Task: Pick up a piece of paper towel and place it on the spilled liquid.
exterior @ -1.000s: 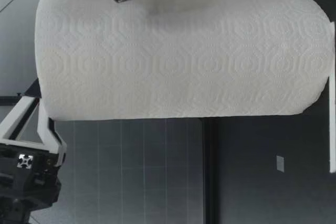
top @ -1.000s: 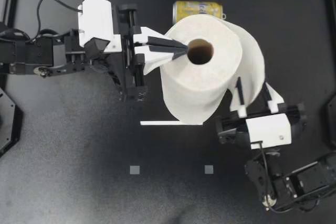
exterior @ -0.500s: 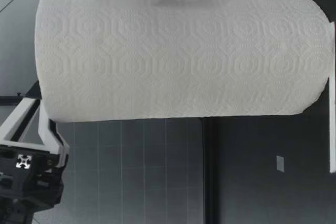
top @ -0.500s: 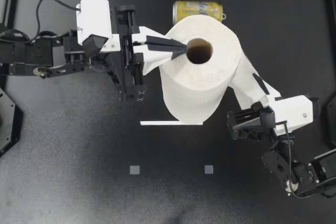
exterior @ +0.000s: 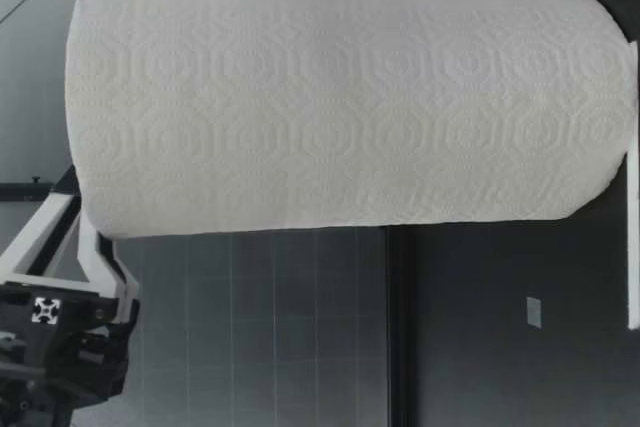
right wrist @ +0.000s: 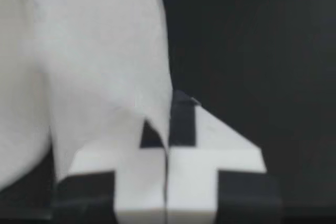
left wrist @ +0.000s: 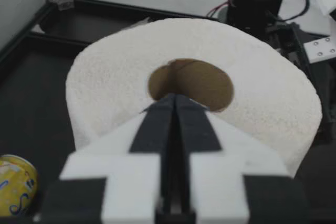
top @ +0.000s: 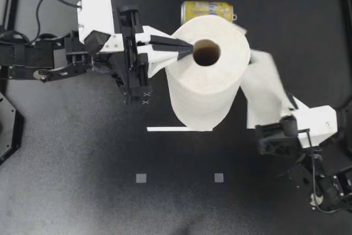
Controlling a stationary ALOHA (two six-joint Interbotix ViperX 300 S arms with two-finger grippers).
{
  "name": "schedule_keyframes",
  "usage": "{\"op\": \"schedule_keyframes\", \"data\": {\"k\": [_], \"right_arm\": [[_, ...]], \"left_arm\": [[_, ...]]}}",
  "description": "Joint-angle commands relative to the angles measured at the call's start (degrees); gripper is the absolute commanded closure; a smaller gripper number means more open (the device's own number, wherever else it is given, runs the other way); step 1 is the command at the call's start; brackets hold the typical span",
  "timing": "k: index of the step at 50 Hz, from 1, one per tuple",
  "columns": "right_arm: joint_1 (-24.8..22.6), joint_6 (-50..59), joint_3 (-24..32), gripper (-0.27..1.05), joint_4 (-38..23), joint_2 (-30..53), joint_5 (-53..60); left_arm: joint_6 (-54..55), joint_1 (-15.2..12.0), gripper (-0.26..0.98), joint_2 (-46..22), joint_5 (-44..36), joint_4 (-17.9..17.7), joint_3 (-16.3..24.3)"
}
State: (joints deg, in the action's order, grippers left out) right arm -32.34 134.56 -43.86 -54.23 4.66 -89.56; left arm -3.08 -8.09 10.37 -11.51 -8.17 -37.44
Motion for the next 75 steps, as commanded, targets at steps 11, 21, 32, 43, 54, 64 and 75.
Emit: {"op": "schedule_keyframes", "data": {"k": [11,21,32,43,54,64,75], "right_arm": [[-2.29,-2.02,-3.78,0.90,10.46,-2.11,-0.18],[-2.20,-8.61,-4.13,0.90,12.83,-2.99,-2.02],[-1.49,-8.96,-5.98,0.90,5.80,-8.44,-3.16],[7.21,-4.22,-11.43,0.90,-5.36,-12.66,7.47],[18.46,-2.46,-16.00,0.90,-14.85,-13.89,20.74],[29.09,-2.90,-19.42,0.90,-24.52,-17.40,31.20],[42.71,-6.15,-21.18,0.90,-32.17,-22.94,44.21]], "left_arm": [[0.18,-1.23,0.65,-2.29,1.14,-0.62,-3.69],[0.18,-1.32,0.65,-1.85,1.14,-0.53,-3.60],[-0.09,-1.32,0.64,-1.49,0.97,-0.44,-3.16],[-0.26,-1.05,0.64,-0.35,0.97,-0.26,-1.49],[-0.53,-0.62,0.64,1.14,0.88,0.18,0.88],[-0.62,-0.18,0.64,1.23,-0.26,1.14,2.72],[-0.53,0.18,0.64,1.32,-3.52,2.02,3.96]]}}
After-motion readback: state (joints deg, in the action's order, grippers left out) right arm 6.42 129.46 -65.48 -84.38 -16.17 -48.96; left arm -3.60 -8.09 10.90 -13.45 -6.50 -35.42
